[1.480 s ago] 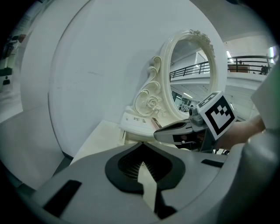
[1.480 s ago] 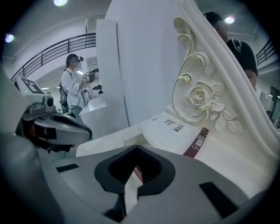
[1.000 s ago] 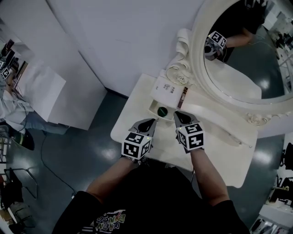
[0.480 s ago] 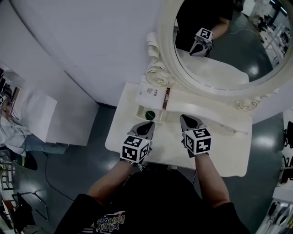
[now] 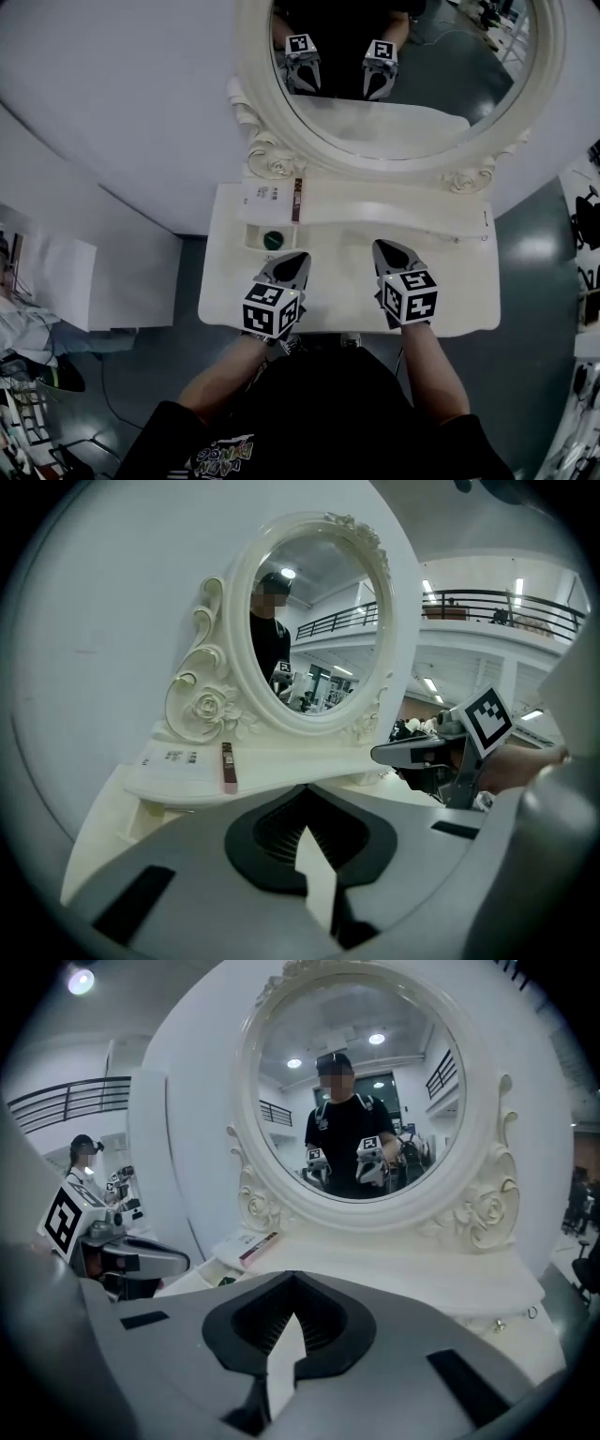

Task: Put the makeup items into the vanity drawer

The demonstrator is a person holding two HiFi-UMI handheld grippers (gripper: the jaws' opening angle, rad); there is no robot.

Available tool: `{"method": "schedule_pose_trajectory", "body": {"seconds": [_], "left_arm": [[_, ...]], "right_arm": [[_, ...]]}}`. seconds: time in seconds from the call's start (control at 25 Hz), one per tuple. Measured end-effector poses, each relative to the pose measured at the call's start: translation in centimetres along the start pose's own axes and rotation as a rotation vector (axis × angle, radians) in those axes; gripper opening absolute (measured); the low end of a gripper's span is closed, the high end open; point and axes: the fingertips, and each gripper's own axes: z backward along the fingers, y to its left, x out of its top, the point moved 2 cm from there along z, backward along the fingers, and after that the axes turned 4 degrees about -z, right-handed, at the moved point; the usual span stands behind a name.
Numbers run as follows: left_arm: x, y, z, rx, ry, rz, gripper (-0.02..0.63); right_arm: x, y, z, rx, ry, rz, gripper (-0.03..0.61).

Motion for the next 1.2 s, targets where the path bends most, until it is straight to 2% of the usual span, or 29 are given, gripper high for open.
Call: {"method": "schedule_pose_trajectory", "body": {"seconds": [0.2,0.44,0.76,1.2], "left_arm": [[0.5,-3.3,-1.2,-0.042,0.000,-0.023,0.008],[0.5,-6.3,-2.3,-0.048,0.002,-0.022,0.008],[-0.2,-9.3,-3.1,-0.004,-0.004,0.001,0.008],[-1.1,-12.1,-3.6,0.092,-0.014,0.039,0.008]], "right_arm": [[-1.6,-2.7,3.1,-0.047,0.005,-0.013,0.028],[-3.0,-5.3,5.7,-0.064,0.006,-0.035,0.028],[-4.1,-7.8,8.0,-0.044,0.003,-0.027,0.028],[-5.7,-10.6,8.8,0.035,0.028,-0.007,0.028]]}}
